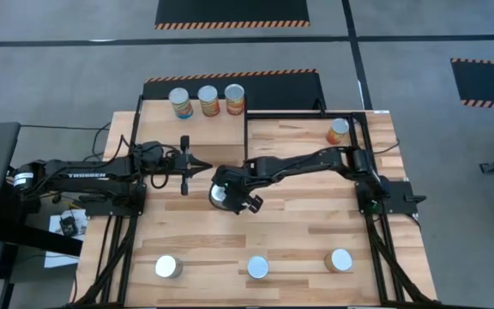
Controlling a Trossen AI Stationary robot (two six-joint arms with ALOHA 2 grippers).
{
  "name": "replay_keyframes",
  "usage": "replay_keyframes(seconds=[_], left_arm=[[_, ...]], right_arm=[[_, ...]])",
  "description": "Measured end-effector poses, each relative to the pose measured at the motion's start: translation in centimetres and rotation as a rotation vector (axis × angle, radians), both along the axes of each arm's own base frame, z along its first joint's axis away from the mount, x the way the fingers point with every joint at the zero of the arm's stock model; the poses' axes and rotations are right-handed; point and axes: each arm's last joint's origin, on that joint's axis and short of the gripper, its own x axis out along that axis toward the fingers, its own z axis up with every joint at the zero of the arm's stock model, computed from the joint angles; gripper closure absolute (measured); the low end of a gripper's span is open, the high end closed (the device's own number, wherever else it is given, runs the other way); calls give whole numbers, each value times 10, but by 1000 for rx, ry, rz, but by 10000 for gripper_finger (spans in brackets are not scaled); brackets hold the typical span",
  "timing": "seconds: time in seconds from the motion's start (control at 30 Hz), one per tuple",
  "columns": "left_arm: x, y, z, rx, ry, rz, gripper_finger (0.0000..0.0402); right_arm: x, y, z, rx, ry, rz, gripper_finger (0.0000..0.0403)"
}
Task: Pick and place cans onto a shelf
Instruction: Put the right canned peaches on the shelf
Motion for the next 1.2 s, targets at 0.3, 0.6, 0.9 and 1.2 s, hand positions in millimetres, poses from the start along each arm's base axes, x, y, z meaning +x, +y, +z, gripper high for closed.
replay_keyframes(seconds=[0.3, 0.6, 0.9, 1.2], left_arm=[[0, 0, 0, -4, 1, 1, 397], [0, 0, 0, -2, 2, 1, 397], [-1, -2, -3, -19, 30, -72, 397], [3, -13, 1, -31, 104, -130, 398]], right_arm=[[1, 0, 1, 5, -9, -13, 329], [-10, 9, 27, 0, -48, -124, 268], [-74, 1, 62, 112, 22, -369, 391], [-136, -17, 13, 299, -287, -539, 397]])
